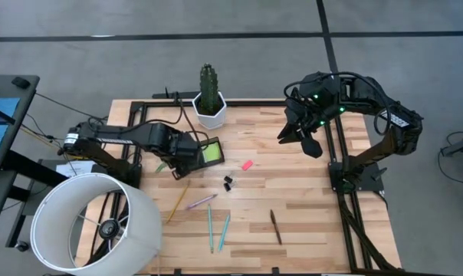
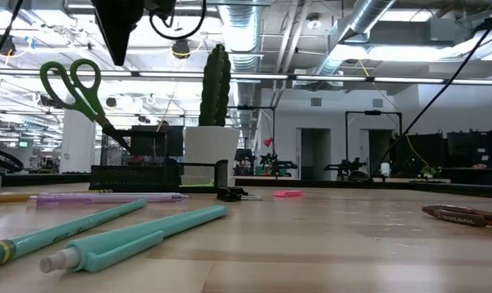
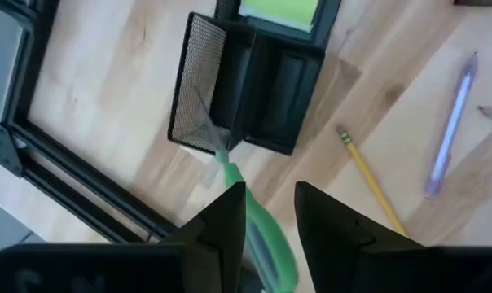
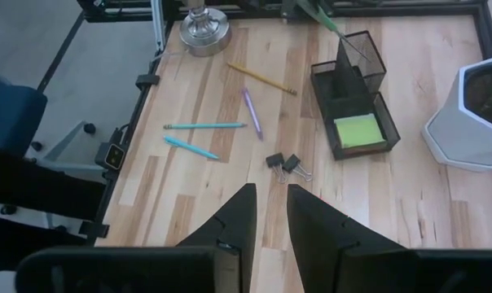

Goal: Pick and place office supplies into organizer
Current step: Put the green scissors into the black mesh organizer

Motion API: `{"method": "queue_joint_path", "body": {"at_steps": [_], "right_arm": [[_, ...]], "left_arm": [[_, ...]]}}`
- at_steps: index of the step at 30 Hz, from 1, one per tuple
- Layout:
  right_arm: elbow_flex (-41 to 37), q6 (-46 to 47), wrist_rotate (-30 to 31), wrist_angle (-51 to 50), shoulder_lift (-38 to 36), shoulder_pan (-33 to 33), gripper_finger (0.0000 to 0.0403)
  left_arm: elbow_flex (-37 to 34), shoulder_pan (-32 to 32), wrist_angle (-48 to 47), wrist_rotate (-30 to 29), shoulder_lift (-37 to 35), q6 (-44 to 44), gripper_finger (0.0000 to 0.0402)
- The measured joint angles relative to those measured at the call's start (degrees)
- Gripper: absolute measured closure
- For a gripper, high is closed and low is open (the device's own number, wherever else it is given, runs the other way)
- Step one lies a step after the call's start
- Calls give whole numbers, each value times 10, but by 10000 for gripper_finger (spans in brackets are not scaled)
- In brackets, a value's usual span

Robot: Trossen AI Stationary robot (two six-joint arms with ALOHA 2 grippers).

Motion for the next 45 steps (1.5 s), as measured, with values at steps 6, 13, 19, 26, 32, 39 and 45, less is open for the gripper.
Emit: {"method": "queue_joint_path", "body": {"at_steps": [6, 13, 19, 26, 32, 39, 45], "right_arm": [[0, 0, 0, 0, 0, 0, 339], [0, 0, 0, 0, 0, 0, 339], [0, 0, 0, 0, 0, 0, 339], [0, -1, 0, -1, 0, 0, 339], [0, -1, 0, -1, 0, 0, 339], [0, 0, 0, -1, 0, 0, 339], [0, 0, 0, 0, 0, 0, 339]], "left_arm": [[-2, -3, 0, 61, -1, -5, 279], [-2, -6, -1, 36, 1, 7, 230], [-6, -5, 0, 29, 1, 21, 226], [-100, -7, -1, 77, -40, -19, 234], [-145, -7, -1, 72, -71, -62, 238], [-148, -5, -3, 75, -58, -38, 348], [-75, 6, 2, 78, -48, -28, 379]]}}
